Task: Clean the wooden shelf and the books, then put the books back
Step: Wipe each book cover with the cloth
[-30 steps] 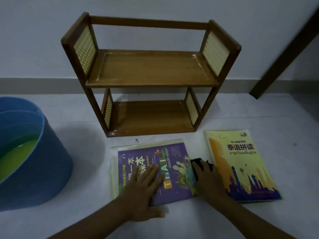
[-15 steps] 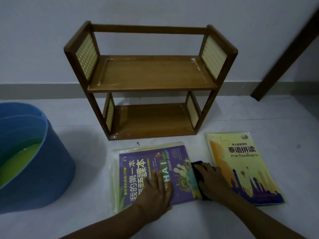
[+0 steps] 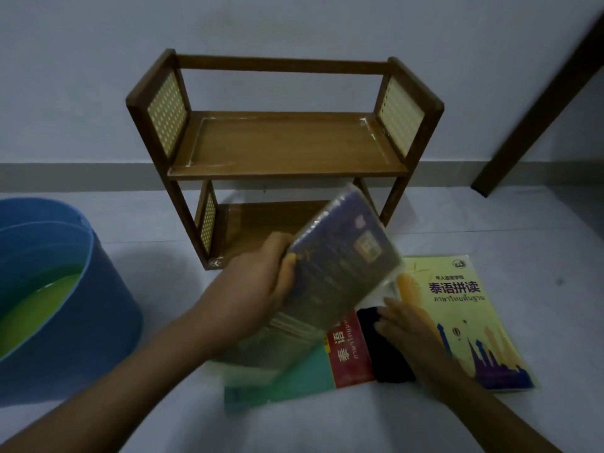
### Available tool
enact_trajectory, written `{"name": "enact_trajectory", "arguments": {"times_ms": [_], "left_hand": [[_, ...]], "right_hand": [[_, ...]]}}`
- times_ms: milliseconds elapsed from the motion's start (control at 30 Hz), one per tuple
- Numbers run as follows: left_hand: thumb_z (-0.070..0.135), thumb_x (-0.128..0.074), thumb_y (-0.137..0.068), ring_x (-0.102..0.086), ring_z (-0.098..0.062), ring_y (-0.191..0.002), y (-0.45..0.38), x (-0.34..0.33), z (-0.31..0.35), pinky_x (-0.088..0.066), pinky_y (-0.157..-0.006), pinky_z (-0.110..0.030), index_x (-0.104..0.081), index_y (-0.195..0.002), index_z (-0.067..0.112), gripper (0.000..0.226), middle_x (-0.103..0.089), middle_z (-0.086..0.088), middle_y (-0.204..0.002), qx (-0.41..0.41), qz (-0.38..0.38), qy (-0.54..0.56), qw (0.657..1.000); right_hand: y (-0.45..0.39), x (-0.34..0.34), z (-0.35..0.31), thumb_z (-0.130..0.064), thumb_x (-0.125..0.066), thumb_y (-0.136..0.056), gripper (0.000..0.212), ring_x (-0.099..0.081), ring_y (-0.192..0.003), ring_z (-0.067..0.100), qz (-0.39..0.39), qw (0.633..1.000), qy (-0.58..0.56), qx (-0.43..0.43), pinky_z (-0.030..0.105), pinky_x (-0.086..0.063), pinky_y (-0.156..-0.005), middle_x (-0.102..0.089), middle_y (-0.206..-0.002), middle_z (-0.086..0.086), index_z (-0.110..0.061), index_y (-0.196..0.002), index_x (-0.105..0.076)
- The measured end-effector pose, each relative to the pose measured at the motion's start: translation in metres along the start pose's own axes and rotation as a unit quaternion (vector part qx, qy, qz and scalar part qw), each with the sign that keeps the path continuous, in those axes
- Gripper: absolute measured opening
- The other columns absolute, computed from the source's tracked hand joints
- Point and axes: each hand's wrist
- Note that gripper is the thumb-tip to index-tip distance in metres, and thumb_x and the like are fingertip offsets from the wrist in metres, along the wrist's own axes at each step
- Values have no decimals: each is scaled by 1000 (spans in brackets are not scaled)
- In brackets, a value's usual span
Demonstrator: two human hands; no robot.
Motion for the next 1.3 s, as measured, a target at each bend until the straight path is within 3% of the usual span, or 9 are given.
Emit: {"name": "enact_trajectory", "arguments": {"times_ms": [67, 167, 433, 600, 700, 800, 967, 1133, 1300], "left_hand": [[33, -34, -99, -65, -4, -82, 8, -1, -9, -54, -64, -20, -47, -108, 30, 17, -62, 7, -93, 74, 30, 155, 985], [36, -38, -99, -71, -19, -87, 17, -20, -41, -59, -78, -42, -52, -107, 24, 20, -68, -4, -101, 221, 26, 283, 933], [32, -37, -102, -68, -23, -74, 47, -61, -126, -57, -63, -30, -55, -92, 8, 32, -70, -18, -94, 380, -148, 153, 900], [56, -41, -93, -62, -5, -77, 47, -70, -160, -51, -65, -19, -48, -92, 28, 29, -63, 8, -95, 227, -143, -110, 957], [81, -48, -72, -51, -14, -115, 50, -72, -172, -48, -95, -32, -40, -133, 22, 86, -49, 0, -133, 115, -90, -187, 971], [86, -46, -65, 17, -22, -145, 51, -75, -185, 4, -116, -45, 19, -149, 17, 127, 25, -3, -155, 74, -228, -198, 950], [91, -35, -62, 25, -22, -142, 52, -78, -196, 18, -110, -43, 28, -144, 16, 128, 34, -5, -150, 67, -251, -216, 941], [96, -27, -56, 25, -16, -141, 56, -79, -200, 18, -111, -41, 30, -142, 19, 129, 31, -2, -152, 48, -234, -223, 945], [83, -48, -66, 24, -14, -140, 57, -78, -198, 16, -114, -42, 28, -140, 21, 123, 30, 2, -148, 52, -222, -202, 952]], "right_hand": [[7, -23, -10, -28, -50, -95, 31, -60, -115, 30, -129, 981, -139, -41, 48, -50, -94, -65, -124, 5, -21, -125, -54], [-5, -39, -12, -23, -47, -98, 29, -64, -110, 33, -124, 965, -224, -57, 54, -50, -95, -68, -119, 12, -13, -124, -55], [-59, -66, 17, -29, -54, -94, 43, -63, -103, 25, -32, 984, 175, 12, 48, -51, -93, -64, -118, 10, -15, -133, -42], [-45, -34, 31, -26, -55, -93, 41, -56, -112, 22, 118, 867, 433, 215, 42, -50, -95, -56, -126, 7, -19, -133, -48], [-39, -8, 63, -23, -63, -87, 61, -42, -130, 39, 120, 808, 559, 142, 50, -38, -105, -41, -145, 21, -12, -143, -40], [-51, 3, 91, -23, -59, -86, 48, -58, -103, 42, 92, 819, 546, 150, 49, -51, -85, -58, -122, 25, -11, -132, -52], [-57, -8, 34, -16, -46, -87, 44, -55, -102, 30, 183, 846, 449, 221, 44, -50, -85, -56, -121, 17, -7, -129, -52], [-9, -93, 69, -21, -45, -78, 42, -63, -99, 37, 31, 770, 534, 347, 46, -55, -82, -64, -122, 13, -21, -116, -64], [-5, -122, 48, -32, -50, -82, 37, -57, -110, 23, -205, 626, 558, 504, 36, -49, -91, -57, -131, -2, -34, -119, -58]]}}
Point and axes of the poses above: each hand's wrist, its own y-axis away from the middle knuckle, its own x-axis out of the back of the hand, z = x × y
